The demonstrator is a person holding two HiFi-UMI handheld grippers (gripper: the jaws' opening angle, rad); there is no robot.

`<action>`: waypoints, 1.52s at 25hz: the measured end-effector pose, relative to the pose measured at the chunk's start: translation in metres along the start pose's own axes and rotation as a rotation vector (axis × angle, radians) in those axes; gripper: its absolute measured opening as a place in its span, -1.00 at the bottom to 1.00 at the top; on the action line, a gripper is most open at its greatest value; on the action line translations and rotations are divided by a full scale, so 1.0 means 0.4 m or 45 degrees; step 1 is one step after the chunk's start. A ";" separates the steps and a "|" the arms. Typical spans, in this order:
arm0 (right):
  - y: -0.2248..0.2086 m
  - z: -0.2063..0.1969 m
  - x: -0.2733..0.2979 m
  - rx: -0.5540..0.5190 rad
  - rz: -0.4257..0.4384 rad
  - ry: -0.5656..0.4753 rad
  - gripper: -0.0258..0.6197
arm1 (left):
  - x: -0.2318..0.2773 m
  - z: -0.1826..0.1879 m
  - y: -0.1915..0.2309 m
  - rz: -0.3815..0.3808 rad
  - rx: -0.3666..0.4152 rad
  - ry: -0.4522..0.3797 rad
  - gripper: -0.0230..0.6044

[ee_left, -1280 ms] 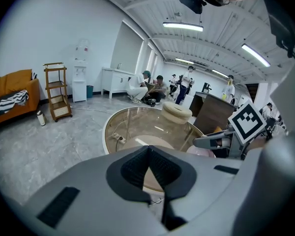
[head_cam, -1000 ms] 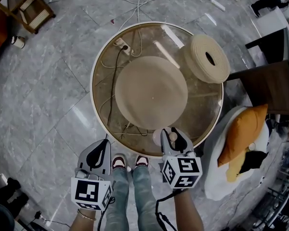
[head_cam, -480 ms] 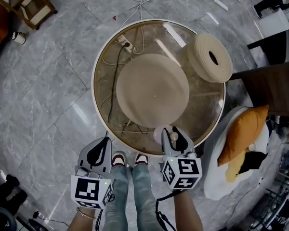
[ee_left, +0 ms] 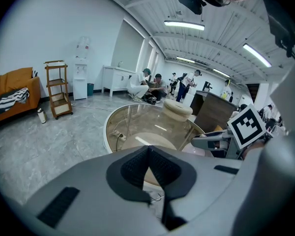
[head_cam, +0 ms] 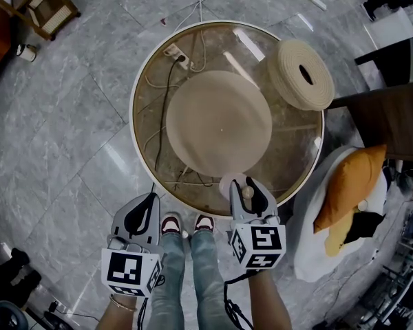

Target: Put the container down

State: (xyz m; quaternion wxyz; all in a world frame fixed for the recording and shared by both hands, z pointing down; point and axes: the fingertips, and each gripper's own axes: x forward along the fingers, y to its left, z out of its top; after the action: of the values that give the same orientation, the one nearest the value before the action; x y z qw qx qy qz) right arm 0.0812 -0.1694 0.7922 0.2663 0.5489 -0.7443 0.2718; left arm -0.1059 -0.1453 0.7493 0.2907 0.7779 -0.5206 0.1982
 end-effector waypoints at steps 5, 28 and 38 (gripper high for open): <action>0.003 -0.004 -0.003 -0.015 -0.002 -0.011 -0.51 | -0.004 -0.005 -0.003 0.004 -0.003 -0.005 -0.94; 0.015 -0.012 -0.001 -0.061 0.024 -0.069 -0.50 | -0.027 -0.017 -0.020 0.006 -0.008 -0.022 -0.94; 0.018 -0.001 -0.009 -0.099 0.048 -0.080 -0.44 | -0.042 -0.023 -0.028 0.006 -0.010 -0.019 -0.94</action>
State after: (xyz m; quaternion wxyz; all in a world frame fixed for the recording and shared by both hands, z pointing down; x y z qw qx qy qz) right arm 0.0753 -0.1651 0.7892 0.2588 0.5323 -0.7725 0.2301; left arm -0.1019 -0.1242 0.7431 0.2897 0.7770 -0.5252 0.1911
